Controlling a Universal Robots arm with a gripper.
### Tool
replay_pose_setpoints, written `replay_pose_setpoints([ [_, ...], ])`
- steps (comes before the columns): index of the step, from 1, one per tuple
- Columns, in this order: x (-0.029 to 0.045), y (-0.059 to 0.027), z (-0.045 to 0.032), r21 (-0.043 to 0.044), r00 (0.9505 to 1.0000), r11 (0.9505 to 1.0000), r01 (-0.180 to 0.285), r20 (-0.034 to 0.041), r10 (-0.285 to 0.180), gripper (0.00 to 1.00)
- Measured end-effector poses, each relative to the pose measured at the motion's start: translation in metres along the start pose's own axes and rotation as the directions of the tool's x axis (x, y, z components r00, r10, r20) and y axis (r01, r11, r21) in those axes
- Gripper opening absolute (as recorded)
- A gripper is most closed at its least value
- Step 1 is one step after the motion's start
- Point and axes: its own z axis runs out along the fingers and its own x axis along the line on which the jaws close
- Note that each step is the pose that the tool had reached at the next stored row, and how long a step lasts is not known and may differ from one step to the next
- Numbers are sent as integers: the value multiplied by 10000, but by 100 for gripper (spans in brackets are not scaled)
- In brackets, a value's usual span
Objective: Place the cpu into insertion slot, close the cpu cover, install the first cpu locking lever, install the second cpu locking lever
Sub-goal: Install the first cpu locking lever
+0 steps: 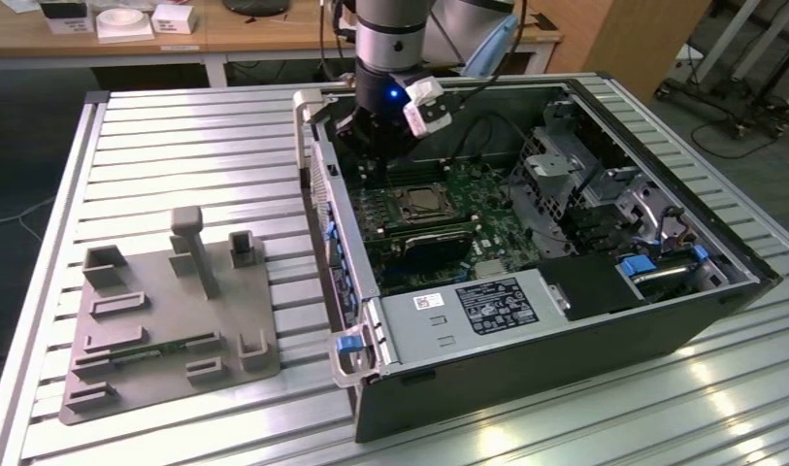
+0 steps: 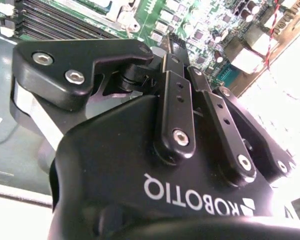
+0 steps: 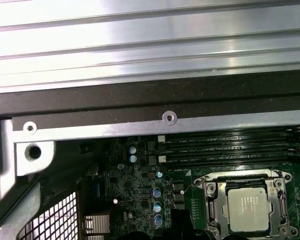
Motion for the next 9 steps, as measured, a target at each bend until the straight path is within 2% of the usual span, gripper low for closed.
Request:
replay_pose_setpoints([
  [9, 38, 13, -21, -17, 9992, 9992, 407, -5, -407, 10],
])
